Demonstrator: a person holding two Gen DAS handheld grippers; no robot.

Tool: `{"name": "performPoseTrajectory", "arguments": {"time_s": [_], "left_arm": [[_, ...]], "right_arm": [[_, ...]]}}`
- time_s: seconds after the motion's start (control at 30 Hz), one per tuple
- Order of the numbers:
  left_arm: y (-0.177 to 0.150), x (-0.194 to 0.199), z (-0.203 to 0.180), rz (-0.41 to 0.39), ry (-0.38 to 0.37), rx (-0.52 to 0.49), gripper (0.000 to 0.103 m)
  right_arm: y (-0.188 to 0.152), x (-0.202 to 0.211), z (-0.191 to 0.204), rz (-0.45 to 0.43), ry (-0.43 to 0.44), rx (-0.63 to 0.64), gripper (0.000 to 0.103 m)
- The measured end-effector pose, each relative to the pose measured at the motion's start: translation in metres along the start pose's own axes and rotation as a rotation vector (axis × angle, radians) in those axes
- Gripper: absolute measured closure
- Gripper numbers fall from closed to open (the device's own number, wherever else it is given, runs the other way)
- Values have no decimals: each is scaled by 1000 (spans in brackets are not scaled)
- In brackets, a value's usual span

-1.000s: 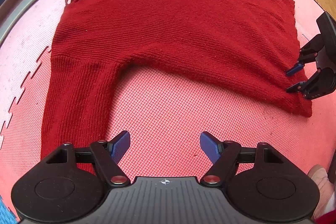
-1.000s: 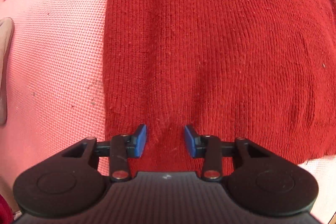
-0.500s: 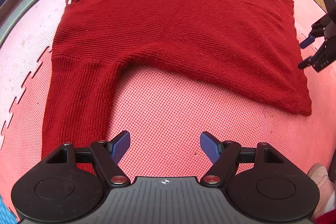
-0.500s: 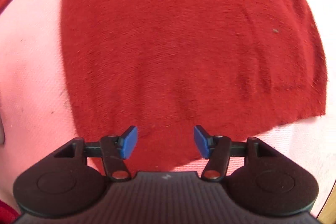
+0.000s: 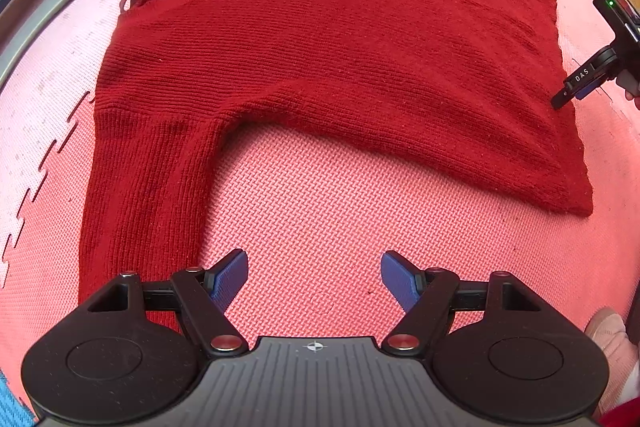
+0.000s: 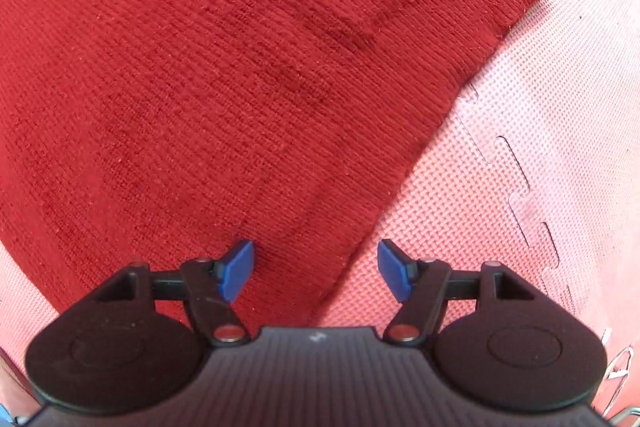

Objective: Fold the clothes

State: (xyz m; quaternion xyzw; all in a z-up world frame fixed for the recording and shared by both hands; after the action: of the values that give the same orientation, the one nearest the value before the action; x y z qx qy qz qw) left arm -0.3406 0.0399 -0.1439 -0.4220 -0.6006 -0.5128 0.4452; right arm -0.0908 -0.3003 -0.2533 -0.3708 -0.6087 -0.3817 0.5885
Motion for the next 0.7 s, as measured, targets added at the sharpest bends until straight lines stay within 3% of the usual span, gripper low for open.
{"name": "performPoseTrajectory", "arguments": {"time_s": [0.07, 0.23, 0.37, 0.4, 0.43, 0.47, 0.57, 0.7], "left_arm": [[0, -1, 0, 1, 1, 0, 27], [3, -2, -3, 3, -1, -3, 27], [5, -2, -5, 2, -2, -8, 27], [6, -3, -5, 3, 0, -8, 27], [6, -3, -6, 4, 2, -9, 27], [6, -4, -6, 5, 4, -11, 27], [6, -4, -8, 5, 6, -16, 27], [5, -5, -8, 11, 12, -17, 27]], "right_arm": [[-2, 2, 1, -22, -1, 2, 47], [-6, 4, -1, -12, -2, -19, 63], [-11, -1, -5, 2, 21, -54, 67], [-12, 0, -4, -3, 28, -46, 73], [-13, 1, -1, -10, 34, -30, 90], [-13, 2, 4, -12, 19, 3, 99], [-16, 3, 19, -7, -43, 104, 99], [-27, 6, 8, 14, -79, 83, 100]]}}
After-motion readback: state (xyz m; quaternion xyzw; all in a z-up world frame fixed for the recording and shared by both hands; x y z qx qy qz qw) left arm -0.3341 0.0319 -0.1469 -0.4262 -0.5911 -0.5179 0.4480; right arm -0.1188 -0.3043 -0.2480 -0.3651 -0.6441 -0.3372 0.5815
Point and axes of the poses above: each gripper's, at about its wrist camera, not at the fingertips, and x roughly against the way its jaws point, z to its left, y to its top, the point moved 5 cm from there along -x, roughly the way its jaws point, and after that the axes turned 6 degrees about x, right-handed, at the moved point
